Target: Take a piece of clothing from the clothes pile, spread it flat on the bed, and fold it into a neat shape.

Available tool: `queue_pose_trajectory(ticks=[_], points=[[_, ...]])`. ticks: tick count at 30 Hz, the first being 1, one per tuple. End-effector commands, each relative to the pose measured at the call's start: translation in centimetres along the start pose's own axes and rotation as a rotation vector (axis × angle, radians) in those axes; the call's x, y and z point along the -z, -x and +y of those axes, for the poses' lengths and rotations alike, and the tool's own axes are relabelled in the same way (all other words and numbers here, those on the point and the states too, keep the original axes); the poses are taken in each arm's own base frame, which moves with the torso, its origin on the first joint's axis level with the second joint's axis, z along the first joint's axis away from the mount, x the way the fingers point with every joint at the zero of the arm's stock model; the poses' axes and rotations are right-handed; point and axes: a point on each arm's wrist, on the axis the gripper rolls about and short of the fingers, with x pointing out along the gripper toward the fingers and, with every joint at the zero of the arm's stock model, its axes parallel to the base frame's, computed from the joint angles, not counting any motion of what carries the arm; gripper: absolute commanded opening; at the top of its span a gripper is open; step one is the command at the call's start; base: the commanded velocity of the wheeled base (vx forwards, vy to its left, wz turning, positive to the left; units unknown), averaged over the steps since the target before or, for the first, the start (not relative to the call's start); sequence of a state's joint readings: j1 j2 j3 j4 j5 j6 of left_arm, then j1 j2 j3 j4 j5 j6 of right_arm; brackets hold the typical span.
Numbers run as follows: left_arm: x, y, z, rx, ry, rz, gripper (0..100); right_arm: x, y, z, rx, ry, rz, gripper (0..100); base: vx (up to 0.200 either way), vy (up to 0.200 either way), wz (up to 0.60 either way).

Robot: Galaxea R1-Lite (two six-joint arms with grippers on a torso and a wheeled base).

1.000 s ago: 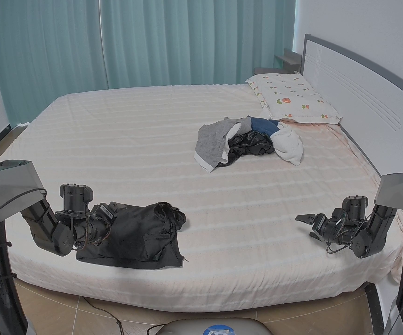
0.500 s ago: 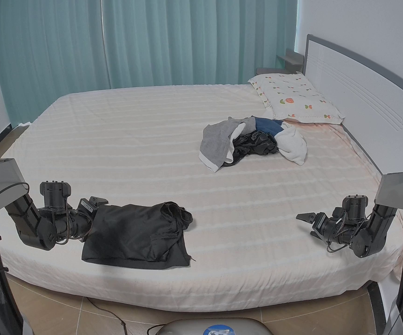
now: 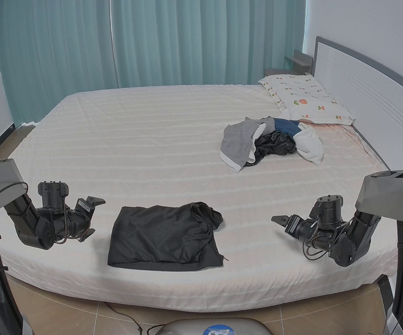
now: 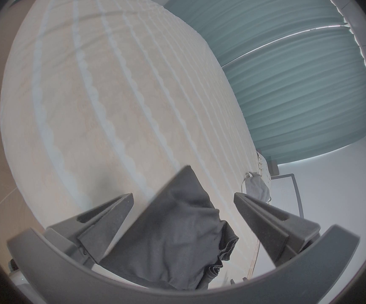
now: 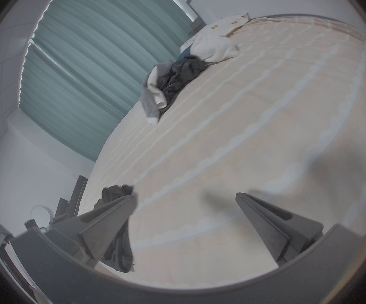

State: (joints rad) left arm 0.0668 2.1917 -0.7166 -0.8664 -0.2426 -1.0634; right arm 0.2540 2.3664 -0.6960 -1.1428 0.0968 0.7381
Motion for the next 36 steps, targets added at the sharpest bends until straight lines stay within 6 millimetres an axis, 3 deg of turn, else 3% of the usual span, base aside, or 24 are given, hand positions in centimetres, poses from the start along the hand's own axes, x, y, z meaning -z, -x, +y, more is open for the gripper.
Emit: queue_pose_trajectory(ticks=[1,9,18,31,36], points=[[-0.2,-0.3,-0.2,0.01,0.002,-0.006,100,2.0,0.0,2.8,-0.026,0.049,0.012,100,0.0,0.2,0.0],[-0.2,-0.5,-0.3,0.012,0.0,-0.005,100,4.4,0.1,5.7,-0.019,0.101,0.016,100,0.0,0.2,0.0],[0.0,-0.9,0.0,0.002,0.002,0.004,100,4.9,0.1,6.1,-0.013,0.112,0.011,100,0.0,0.2,0.0],[0.3,-1.4,0.1,-0.004,-0.002,0.012,100,6.0,-1.2,6.6,0.069,0.147,0.004,100,0.0,0.0,0.0],[0.5,-1.5,0.1,-0.01,-0.006,0.011,100,6.8,-1.7,5.8,0.142,0.215,0.023,100,0.0,0.0,0.0]])
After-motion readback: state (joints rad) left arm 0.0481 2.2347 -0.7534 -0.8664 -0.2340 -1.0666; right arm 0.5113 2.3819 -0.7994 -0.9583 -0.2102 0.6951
